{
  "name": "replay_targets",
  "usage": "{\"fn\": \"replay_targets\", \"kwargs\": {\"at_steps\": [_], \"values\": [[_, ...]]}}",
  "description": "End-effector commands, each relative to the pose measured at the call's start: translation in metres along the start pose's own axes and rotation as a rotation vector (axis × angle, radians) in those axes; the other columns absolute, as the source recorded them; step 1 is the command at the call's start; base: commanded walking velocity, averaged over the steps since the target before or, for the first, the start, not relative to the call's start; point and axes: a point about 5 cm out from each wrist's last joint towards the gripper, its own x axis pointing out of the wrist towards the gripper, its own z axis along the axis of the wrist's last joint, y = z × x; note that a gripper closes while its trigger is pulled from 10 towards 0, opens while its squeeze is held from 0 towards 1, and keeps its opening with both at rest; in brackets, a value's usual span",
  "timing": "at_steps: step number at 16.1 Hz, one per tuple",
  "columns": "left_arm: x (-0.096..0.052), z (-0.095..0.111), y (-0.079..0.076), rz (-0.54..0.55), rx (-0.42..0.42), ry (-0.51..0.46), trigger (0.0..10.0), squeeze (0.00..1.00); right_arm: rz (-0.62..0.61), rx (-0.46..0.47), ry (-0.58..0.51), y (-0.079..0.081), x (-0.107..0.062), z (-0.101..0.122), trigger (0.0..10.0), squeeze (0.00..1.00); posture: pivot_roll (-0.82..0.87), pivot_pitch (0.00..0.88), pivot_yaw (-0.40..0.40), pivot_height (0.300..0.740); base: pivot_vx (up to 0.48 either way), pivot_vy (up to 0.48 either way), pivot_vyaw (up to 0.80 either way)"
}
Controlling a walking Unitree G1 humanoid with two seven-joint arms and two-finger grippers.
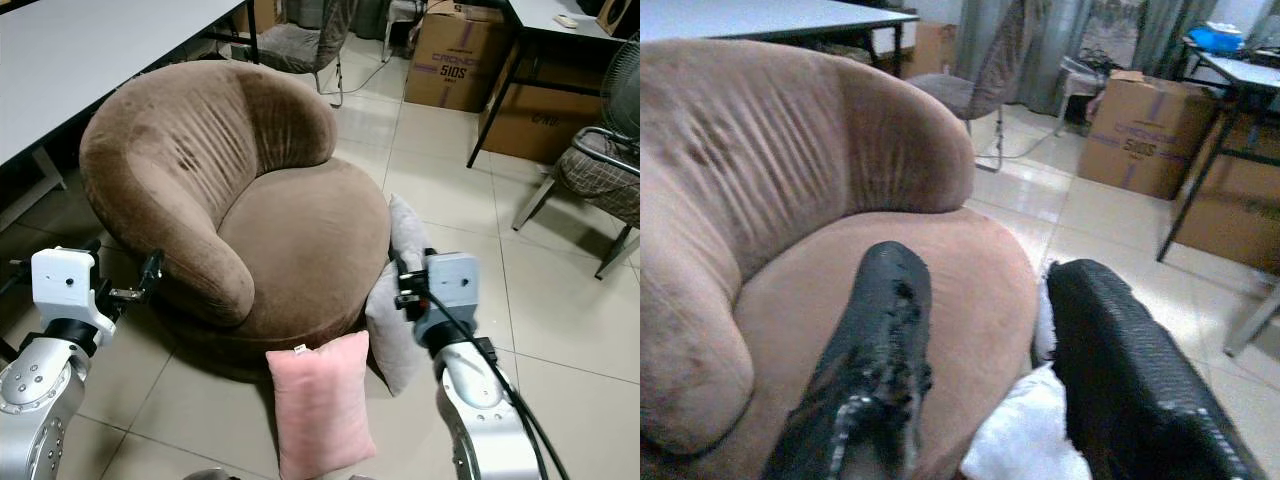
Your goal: Move the pillow to the sofa from floor
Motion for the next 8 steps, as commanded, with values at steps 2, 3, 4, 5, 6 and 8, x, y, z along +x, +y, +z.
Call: {"fn": "replay_targets", "kwargs": {"at_steps": [2, 3, 4, 5, 6, 8], "values": [[0.001, -0.001, -0.003, -0.025, 0.006, 0.006, 10.0, 1.00, -0.014, 0.010, 0.005, -0.001, -0.002, 0.000, 10.0, 1.00, 0.05, 0.000, -0.002, 0.740, 0.000, 0.000, -0.80], [0.005, 0.001, -0.005, -0.032, 0.010, -0.003, 10.0, 1.00, -0.033, 0.033, 0.011, -0.002, -0.001, -0.001, 10.0, 1.00, 0.04, 0.000, 0.010, 0.740, 0.000, 0.000, -0.80], [0.007, 0.002, -0.006, -0.042, 0.008, -0.006, 10.0, 1.00, -0.043, 0.039, 0.010, -0.004, 0.000, -0.001, 10.0, 1.00, 0.03, 0.000, 0.012, 0.740, 0.000, 0.000, -0.80], [0.009, 0.002, -0.008, -0.056, 0.003, -0.008, 10.0, 1.00, -0.045, 0.038, 0.006, -0.005, 0.000, 0.000, 10.0, 1.00, 0.03, 0.000, 0.016, 0.740, 0.000, 0.000, -0.80], [0.010, 0.002, -0.009, -0.060, 0.000, -0.010, 10.0, 1.00, -0.048, 0.024, 0.007, -0.007, -0.001, 0.000, 10.0, 1.00, 0.02, 0.000, 0.017, 0.740, 0.000, 0.000, -0.80], [0.012, 0.000, -0.013, -0.065, -0.003, -0.002, 10.0, 1.00, -0.060, 0.029, 0.014, -0.011, -0.003, -0.003, 10.0, 1.00, 0.02, 0.000, 0.009, 0.740, 0.000, 0.000, -0.80]]}}
